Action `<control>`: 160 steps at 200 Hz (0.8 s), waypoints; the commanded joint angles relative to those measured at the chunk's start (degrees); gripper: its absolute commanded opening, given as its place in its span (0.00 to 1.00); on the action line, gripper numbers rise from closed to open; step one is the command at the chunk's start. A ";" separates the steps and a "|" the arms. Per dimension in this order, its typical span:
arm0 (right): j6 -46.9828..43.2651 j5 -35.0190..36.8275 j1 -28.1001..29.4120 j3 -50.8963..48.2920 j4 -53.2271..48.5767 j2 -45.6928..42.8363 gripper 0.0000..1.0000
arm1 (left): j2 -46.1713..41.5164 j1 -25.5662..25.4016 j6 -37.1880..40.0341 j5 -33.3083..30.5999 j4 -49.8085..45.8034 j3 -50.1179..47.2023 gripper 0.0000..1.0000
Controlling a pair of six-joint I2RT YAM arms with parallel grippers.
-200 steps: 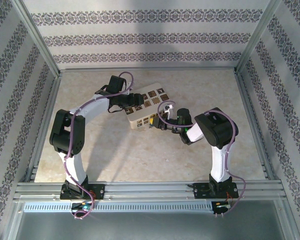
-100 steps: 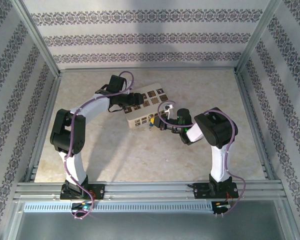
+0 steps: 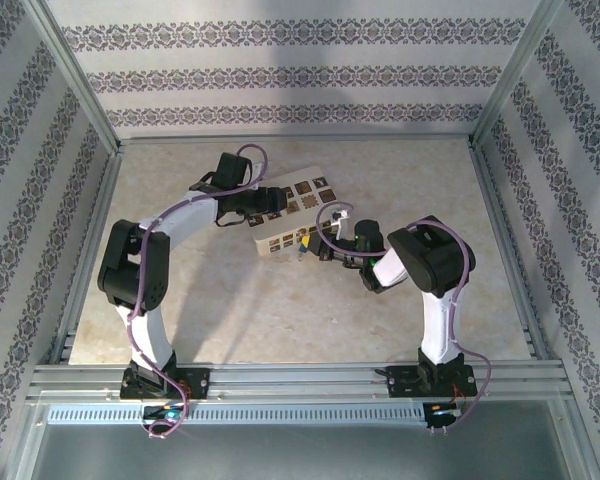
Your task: Unlock the padlock with the key
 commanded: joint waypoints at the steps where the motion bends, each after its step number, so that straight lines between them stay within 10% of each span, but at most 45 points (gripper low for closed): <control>1: 3.28 3.69 0.10 -1.36 3.45 -2.02 0.00 | 0.05 -0.90 -0.31 -0.39 -4.16 -4.03 0.61; 160: 11.39 18.89 1.28 -7.34 9.46 -6.95 0.00 | -5.31 -4.81 -5.54 -0.61 1.89 -12.27 0.61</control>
